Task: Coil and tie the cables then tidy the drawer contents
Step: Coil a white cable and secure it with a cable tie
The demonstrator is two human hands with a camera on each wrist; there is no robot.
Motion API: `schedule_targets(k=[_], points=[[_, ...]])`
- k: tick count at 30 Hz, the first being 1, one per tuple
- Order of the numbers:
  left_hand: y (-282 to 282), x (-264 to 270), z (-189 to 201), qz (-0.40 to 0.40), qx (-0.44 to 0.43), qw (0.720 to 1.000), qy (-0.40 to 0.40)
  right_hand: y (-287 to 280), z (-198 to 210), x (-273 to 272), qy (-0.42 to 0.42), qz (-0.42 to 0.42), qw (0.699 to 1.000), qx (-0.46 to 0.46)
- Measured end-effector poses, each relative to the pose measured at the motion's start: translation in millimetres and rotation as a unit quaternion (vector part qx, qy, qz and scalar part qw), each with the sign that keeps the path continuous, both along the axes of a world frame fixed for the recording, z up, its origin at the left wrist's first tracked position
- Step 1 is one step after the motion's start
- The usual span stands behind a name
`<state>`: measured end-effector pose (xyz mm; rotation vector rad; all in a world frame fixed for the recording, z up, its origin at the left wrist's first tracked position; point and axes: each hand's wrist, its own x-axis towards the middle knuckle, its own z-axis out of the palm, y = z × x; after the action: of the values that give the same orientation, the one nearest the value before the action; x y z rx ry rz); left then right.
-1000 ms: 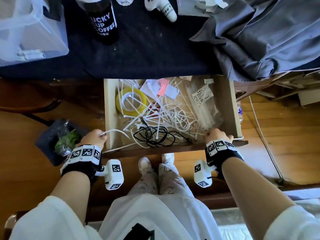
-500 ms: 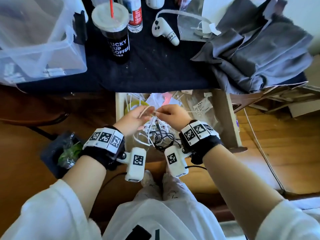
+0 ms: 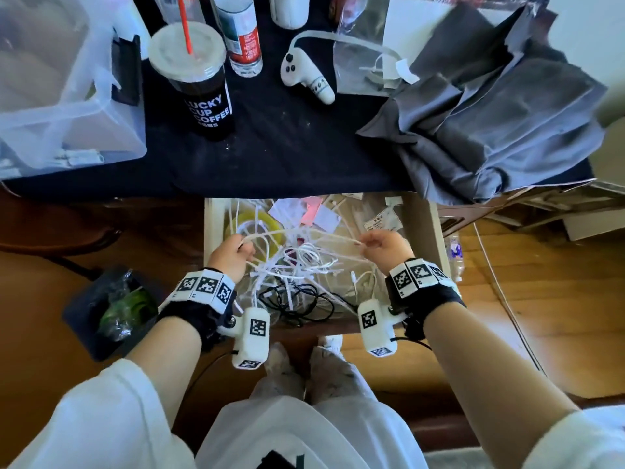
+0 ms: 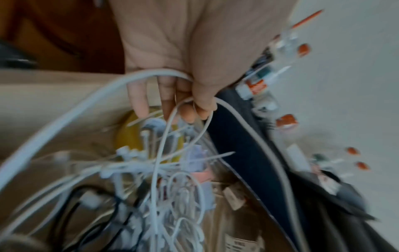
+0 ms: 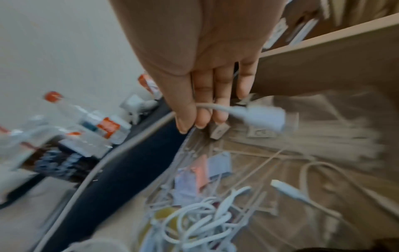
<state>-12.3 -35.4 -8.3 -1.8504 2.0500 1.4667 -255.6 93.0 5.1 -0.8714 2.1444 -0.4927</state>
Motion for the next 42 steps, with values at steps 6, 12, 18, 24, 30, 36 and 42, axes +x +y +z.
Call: schedule_targets(k=[6,12,18,24,30,36,42], points=[[17.5,-14.3,-45.0,0.090,0.120,0.988,-0.026,27.8,-44.3,-35.7,-0.010,-0.065,0.996,0.052],[30.1,-45.8,-63.3,0.130,0.207,0.969,-0.042,28.5,-76.4,-52.8,-0.053,-0.100,0.991,0.075],[38.9,-98.4,-36.0,0.146,0.306,0.937,0.085,12.8,-73.4,-53.5,-0.152,-0.065,0.984,0.058],[44.2,-105.3,-25.2,0.124,0.337,0.921,0.153,-16.7,-53.4,-37.1,-0.198,0.038,0.979,0.022],[32.7,-60.0,-24.1,0.162,0.293,0.937,0.096,-26.9,-68.3,-16.8,-0.122,0.097,0.987,0.049],[16.2,-17.4,-23.0,0.191,0.257,0.942,0.104,-25.4,-72.8,-11.6,-0.120,0.029,0.992,0.025],[8.1,-3.6,-23.0,0.177,0.206,0.955,0.120,-12.5,-63.8,-18.0,-0.096,-0.045,0.994,0.002]])
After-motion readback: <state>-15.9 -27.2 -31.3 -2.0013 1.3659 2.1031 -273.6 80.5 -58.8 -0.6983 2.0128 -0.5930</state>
